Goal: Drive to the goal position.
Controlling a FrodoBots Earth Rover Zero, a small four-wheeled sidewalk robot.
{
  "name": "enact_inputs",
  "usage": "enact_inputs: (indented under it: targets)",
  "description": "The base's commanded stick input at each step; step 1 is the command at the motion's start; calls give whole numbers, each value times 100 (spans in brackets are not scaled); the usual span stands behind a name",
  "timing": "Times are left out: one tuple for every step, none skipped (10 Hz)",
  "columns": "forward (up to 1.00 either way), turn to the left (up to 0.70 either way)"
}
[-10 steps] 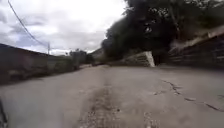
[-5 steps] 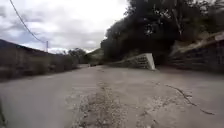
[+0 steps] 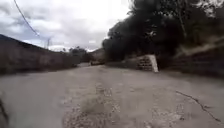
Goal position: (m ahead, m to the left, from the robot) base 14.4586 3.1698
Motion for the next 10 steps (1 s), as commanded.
enact_inputs:
  targets:
    - [70,0]
    - [70,0]
    - [70,0]
    - [70,0]
    - [70,0]
    - [70,0]
    - [70,0]
    - [70,0]
    - [70,0]
    - [70,0]
